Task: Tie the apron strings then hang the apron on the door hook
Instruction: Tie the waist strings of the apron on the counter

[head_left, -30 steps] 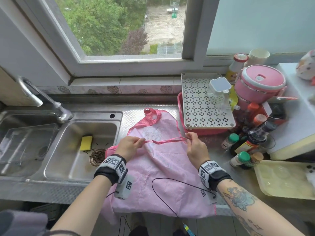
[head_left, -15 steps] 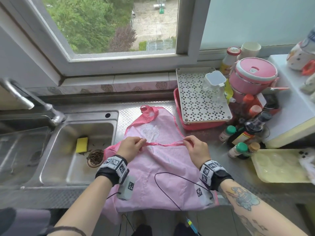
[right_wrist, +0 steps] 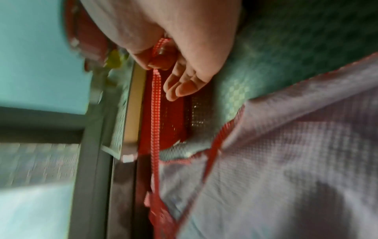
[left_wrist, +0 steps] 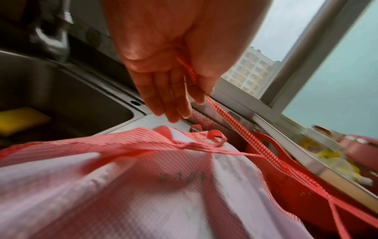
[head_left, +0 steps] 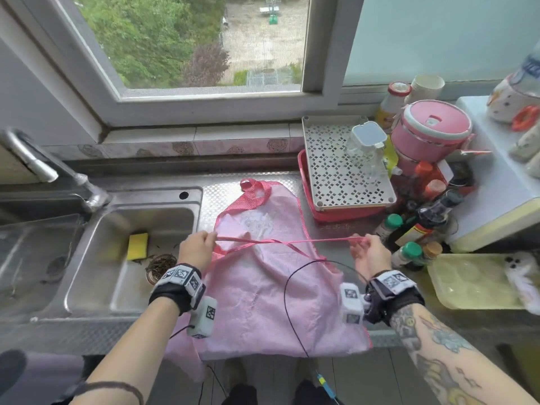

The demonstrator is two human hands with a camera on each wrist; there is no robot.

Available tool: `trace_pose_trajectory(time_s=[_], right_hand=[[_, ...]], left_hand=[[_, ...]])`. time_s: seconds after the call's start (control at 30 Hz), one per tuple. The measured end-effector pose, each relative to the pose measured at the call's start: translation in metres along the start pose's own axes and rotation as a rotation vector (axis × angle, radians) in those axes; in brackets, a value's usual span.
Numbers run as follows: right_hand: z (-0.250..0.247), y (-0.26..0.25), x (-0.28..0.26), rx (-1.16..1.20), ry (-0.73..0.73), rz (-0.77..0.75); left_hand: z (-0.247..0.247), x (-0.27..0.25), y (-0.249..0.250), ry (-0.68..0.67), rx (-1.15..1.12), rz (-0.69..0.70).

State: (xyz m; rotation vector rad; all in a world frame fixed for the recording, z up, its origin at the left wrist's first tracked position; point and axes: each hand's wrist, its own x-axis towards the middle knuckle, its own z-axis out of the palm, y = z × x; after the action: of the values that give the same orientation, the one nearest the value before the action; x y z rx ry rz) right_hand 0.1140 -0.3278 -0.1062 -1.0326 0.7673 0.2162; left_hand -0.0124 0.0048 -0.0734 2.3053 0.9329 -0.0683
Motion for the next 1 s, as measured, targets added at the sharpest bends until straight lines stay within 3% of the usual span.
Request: trace_pose_trajectory(time_s=[0.07,0.17,0.23,0.3,0.37,0.47,0.53,0.6,0.73,0.87,1.0], right_hand=[[-0.005,-0.005,0.004,0.229,-0.087,0.065],[-0.002,-0.005,-0.001,0.29,-0.197,0.1],[0.003,-0.001,-0.006,0.131,-0.236,0.112],[0.007,0.005,-0.012,-0.286,-0.254,-0.026],[0.01,0.006,-0.025,-0.916,-0.305,-0.32],[0.011,0.01,-0.044,-1.768,-0.469,-0.605],[0.009,0.013,-0.047,-2.042,-0.521,-0.681],[0.003,0.019,-0.042,-2.135,-0.51,-0.674],[-0.009,0.031,-0.028,-2.198,-0.429,-0.675],[-0.004,0.048,-0.031,-2.239,-0.488,-0.683],[0.014,0.071,-0.04,-2.064,-0.583,-0.631]], left_hand=[[-0.002,0.007,-0.012,-0.009,-0.205,-0.122],[-0.001,0.005,-0.013,-0.051,-0.933,-0.327],[-0.003,0.001,-0.008,-0.094,-1.31,-0.394],[-0.003,0.0,-0.004,-0.151,-1.475,-0.437],[-0.001,0.001,0.001,-0.197,-1.284,-0.417],[0.001,-0.002,0.003,-0.19,-0.273,-0.031],[0.001,-0.007,-0.002,-0.23,0.253,0.199],[0.004,-0.01,-0.01,-0.269,0.544,0.329],[0.01,-0.009,-0.018,-0.362,0.719,0.377],[0.019,-0.011,-0.013,-0.487,0.543,0.374],[0.026,-0.011,-0.011,-0.517,0.43,0.367]])
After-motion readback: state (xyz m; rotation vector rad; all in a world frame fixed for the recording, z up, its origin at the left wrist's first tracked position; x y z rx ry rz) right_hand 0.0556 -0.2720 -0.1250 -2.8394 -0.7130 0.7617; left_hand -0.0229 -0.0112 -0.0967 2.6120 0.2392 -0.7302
